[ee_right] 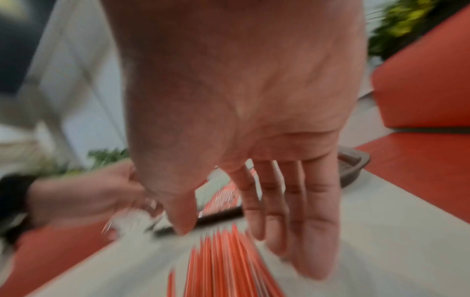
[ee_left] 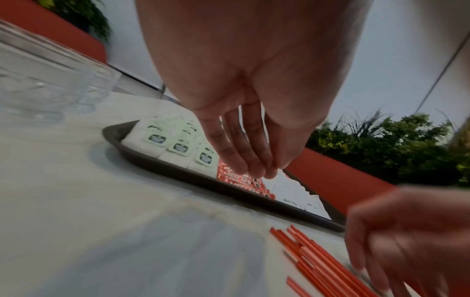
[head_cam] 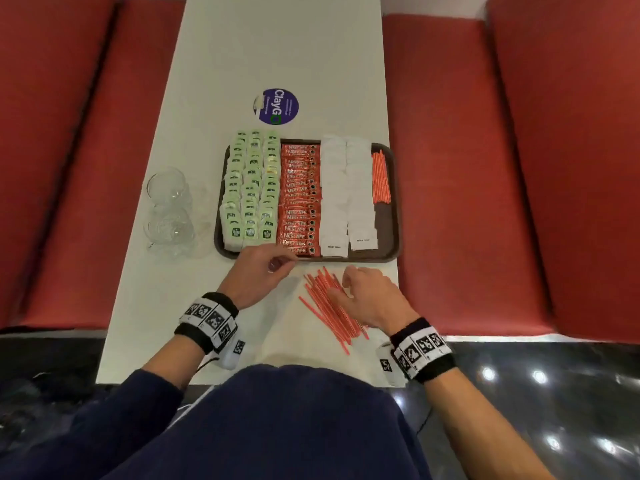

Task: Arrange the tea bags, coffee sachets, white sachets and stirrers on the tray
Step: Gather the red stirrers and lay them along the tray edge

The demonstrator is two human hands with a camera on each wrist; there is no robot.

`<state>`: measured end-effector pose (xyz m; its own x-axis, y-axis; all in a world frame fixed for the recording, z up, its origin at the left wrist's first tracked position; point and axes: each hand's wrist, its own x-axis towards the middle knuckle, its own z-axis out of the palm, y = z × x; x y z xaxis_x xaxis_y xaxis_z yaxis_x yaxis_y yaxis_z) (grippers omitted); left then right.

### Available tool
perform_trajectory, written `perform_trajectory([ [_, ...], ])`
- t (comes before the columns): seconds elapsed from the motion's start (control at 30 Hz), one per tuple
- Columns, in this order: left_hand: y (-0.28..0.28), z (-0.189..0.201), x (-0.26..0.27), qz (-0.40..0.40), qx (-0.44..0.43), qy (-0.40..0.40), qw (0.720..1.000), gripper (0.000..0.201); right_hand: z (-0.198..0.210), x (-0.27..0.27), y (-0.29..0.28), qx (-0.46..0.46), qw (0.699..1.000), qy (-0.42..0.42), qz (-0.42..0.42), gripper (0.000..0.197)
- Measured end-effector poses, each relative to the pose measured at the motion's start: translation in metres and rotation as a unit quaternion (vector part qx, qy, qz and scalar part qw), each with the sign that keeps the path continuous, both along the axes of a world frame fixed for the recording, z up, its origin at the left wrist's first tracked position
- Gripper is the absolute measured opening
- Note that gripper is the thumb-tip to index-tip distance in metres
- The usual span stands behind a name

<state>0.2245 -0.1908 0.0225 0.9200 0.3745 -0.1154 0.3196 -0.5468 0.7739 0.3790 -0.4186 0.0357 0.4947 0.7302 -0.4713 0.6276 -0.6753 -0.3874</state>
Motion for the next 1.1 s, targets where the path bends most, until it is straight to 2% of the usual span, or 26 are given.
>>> perform_trajectory([
  [0.07, -0.001, -0.002, -0.013, 0.035, -0.005, -0.002, 0.999, 0.010, -0.016, -0.028, -0.012, -0.053, 0.997, -0.045, 0.012, 0.079],
  [0.1, -0.002, -0.004, -0.019, 0.053, -0.009, -0.001, 0.999, 0.009, -0.022, -0.041, -0.015, -0.054, 0.996, -0.067, 0.012, 0.086],
  [0.13, -0.002, -0.006, -0.026, 0.068, -0.012, 0.004, 0.998, 0.010, -0.027, -0.053, -0.016, -0.046, 0.995, -0.086, 0.015, 0.085],
  [0.27, -0.004, -0.016, -0.048, 0.107, -0.030, 0.020, 0.994, 0.011, -0.047, -0.084, -0.011, -0.022, 0.987, -0.152, 0.053, 0.033],
  [0.33, -0.005, -0.017, -0.054, 0.119, -0.037, 0.027, 0.992, 0.012, -0.059, -0.089, -0.009, -0.004, 0.979, -0.191, 0.070, 0.017],
  [0.47, -0.011, -0.018, -0.064, 0.120, -0.043, 0.031, 0.991, 0.013, -0.064, -0.084, 0.007, 0.030, 0.975, -0.209, 0.065, 0.013],
  [0.67, -0.018, -0.017, -0.075, 0.112, -0.056, 0.050, 0.991, 0.008, -0.063, -0.077, 0.023, 0.006, 0.975, -0.218, 0.045, 0.015],
  [0.7, -0.019, -0.014, -0.075, 0.112, -0.066, 0.060, 0.990, 0.010, -0.061, -0.077, 0.024, -0.001, 0.975, -0.215, 0.047, 0.012],
  [0.83, -0.025, 0.006, -0.071, 0.090, -0.132, 0.155, 0.975, 0.065, -0.049, -0.073, 0.029, 0.010, 0.975, -0.218, 0.045, 0.014],
  [0.9, -0.029, 0.010, -0.067, 0.060, -0.159, 0.188, 0.967, 0.081, -0.035, -0.070, 0.038, 0.029, 0.975, -0.213, 0.049, 0.019],
  [0.97, -0.031, 0.009, -0.061, 0.058, -0.183, 0.169, 0.967, 0.085, -0.018, -0.068, 0.051, 0.052, 0.977, -0.201, 0.054, 0.026],
  [1.03, -0.032, 0.010, -0.051, 0.087, -0.244, 0.112, 0.959, 0.083, -0.004, -0.071, 0.065, 0.089, 0.976, -0.191, 0.054, 0.030],
  [1.1, -0.034, 0.018, -0.037, 0.122, -0.351, 0.047, 0.927, 0.075, 0.007, -0.080, 0.081, 0.103, 0.973, -0.189, 0.085, 0.031],
])
